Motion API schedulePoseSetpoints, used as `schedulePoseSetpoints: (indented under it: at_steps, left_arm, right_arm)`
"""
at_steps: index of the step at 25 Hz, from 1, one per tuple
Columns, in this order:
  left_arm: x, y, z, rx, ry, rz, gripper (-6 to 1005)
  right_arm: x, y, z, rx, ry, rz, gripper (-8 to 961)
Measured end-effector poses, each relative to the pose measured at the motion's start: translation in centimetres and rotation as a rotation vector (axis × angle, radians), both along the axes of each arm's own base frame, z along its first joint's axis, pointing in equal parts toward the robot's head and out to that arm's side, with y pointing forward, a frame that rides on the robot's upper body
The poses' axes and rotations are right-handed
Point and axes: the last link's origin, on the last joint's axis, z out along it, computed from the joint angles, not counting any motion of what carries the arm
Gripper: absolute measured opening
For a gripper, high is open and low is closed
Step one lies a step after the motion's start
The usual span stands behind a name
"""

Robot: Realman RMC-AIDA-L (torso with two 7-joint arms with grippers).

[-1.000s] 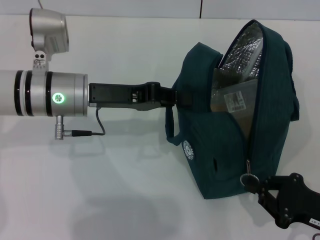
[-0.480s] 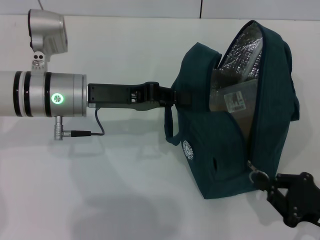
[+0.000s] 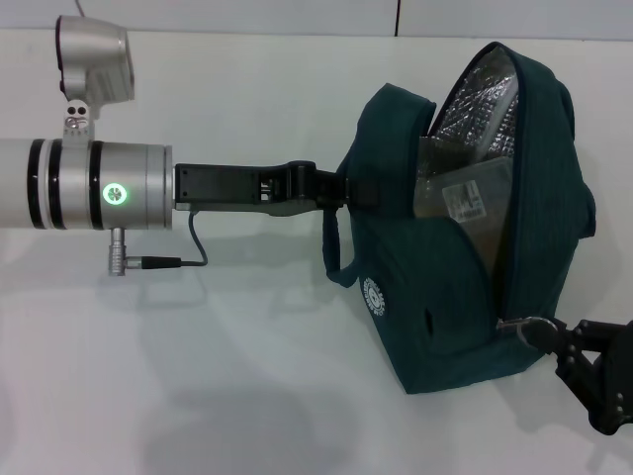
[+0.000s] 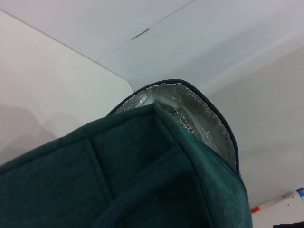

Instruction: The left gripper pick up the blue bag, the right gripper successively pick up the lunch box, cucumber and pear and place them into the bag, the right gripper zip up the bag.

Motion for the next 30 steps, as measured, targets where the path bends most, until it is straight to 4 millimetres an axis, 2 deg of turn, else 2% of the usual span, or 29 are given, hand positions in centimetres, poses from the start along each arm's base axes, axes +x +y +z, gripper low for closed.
schedulePoseSetpoints:
  at_steps: [12,24,30]
  left_arm:
    - [-0.2,0.1,0.0,0.016,0.002,0.004,41]
    - [-0.2,0.1,0.0,0.044,-0.001,-0.019,41]
    - [-0.4,-0.3,0.0,0.098,-0.053,-0.03,41]
  right_arm:
    - [-1.0,0.5,0.5,-0.001,0.039,0.052,17]
    - [-2.4,2.6,0.9,0.063,0.07,0.092,17]
    - [-2.8,2.9,0.8,0.061,0.068,0.104,17]
